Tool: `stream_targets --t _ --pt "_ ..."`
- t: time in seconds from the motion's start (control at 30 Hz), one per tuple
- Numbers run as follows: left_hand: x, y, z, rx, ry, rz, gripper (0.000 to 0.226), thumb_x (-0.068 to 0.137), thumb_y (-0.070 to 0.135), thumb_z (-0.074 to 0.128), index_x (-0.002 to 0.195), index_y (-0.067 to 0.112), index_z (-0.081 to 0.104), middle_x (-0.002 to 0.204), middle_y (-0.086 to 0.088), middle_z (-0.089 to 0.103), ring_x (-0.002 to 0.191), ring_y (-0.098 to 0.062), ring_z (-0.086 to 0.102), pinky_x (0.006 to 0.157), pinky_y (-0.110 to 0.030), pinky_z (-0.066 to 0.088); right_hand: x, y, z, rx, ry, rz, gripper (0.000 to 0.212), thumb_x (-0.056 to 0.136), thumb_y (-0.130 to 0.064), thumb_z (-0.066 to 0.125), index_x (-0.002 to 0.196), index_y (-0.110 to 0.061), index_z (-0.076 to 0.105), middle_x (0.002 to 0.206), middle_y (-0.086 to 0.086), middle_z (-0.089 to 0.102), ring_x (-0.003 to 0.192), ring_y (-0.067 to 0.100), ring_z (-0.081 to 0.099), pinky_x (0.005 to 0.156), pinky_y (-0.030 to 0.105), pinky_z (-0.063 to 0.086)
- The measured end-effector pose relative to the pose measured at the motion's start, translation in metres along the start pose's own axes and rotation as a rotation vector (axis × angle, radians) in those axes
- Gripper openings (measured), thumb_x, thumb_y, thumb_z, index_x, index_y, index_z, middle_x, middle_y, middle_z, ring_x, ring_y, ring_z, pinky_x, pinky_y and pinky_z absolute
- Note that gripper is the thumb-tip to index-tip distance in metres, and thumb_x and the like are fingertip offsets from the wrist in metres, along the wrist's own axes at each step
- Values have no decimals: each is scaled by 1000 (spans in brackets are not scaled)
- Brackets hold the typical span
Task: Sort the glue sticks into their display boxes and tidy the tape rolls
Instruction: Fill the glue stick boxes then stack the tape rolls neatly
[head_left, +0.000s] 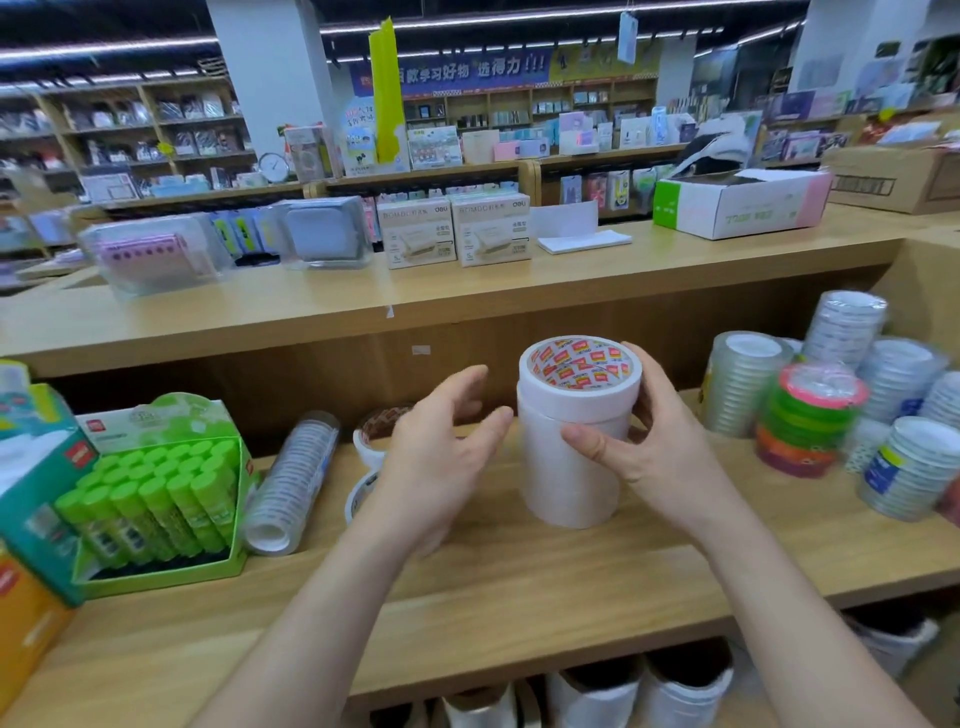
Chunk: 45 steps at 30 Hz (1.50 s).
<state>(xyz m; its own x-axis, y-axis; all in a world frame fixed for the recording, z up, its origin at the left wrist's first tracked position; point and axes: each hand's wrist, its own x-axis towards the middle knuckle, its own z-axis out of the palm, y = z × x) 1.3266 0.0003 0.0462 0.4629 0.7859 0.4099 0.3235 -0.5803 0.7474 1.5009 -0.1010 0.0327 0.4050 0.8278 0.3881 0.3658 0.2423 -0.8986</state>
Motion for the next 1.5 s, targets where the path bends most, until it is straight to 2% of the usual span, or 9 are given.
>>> stream_targets --t 0.13,0.27,0.43,0.6,0.77,0.9,1.17,1.3,1.5 --pt "13 -39 -25 645 -179 1 34 94 46 38 110 33 65 111 11 62 111 -17 54 94 -38 46 -2 0 8 30 69 -5 72 59 -43 82 122 -40 49 111 -31 63 108 -11 56 88 13 47" --pt "20 -51 -18 905 -459 -222 50 98 53 24 105 28 67 109 -1 63 113 -28 52 110 -48 28 -2 -1 12 41 114 10 80 56 -46 84 127 -33 51 115 -23 64 109 -6 57 94 27 50" --pt "16 -49 -18 720 -195 -97 31 98 31 42 95 26 72 101 2 69 105 -22 57 113 -47 24 -1 -1 10 53 106 43 85 53 -48 85 129 -32 51 117 -20 64 109 -5 57 93 28 51" --pt "-22 -22 -32 534 100 411 24 80 -2 67 90 18 75 93 6 69 84 -18 65 68 -32 54 0 -2 9 79 80 48 83 54 -37 86 129 -28 52 116 -17 65 106 -6 59 84 16 50" --pt "-33 36 -50 297 248 636 38 78 0 58 109 23 56 99 26 49 89 -3 53 82 -17 39 1 -1 8 109 51 35 78 58 -27 90 127 -24 54 115 -12 68 104 -4 62 82 14 50" --pt "-10 73 -33 362 133 722 44 80 11 50 122 20 58 103 14 61 98 -11 53 90 -31 39 2 0 8 96 29 34 79 57 -38 89 128 -29 54 115 -12 68 108 1 62 89 26 50" --pt "6 50 -9 142 -106 504 48 88 22 60 136 26 53 134 9 51 128 -6 44 105 -19 34 -3 -2 -11 77 -64 45 83 61 -43 87 133 -40 45 125 -25 59 118 -6 52 101 32 46" --pt "9 31 -4 -170 -174 73 96 65 57 79 146 32 34 148 15 41 134 0 38 111 -32 35 1 -11 -22 172 -17 -5 97 67 -55 80 147 -31 30 134 -31 47 125 -12 44 108 33 38" --pt "5 33 9 -339 -184 147 58 77 31 78 131 28 54 125 12 64 119 -8 57 103 -40 45 7 -21 -14 145 -18 -46 47 68 -32 72 109 -42 52 100 -35 66 106 -11 59 86 9 45"
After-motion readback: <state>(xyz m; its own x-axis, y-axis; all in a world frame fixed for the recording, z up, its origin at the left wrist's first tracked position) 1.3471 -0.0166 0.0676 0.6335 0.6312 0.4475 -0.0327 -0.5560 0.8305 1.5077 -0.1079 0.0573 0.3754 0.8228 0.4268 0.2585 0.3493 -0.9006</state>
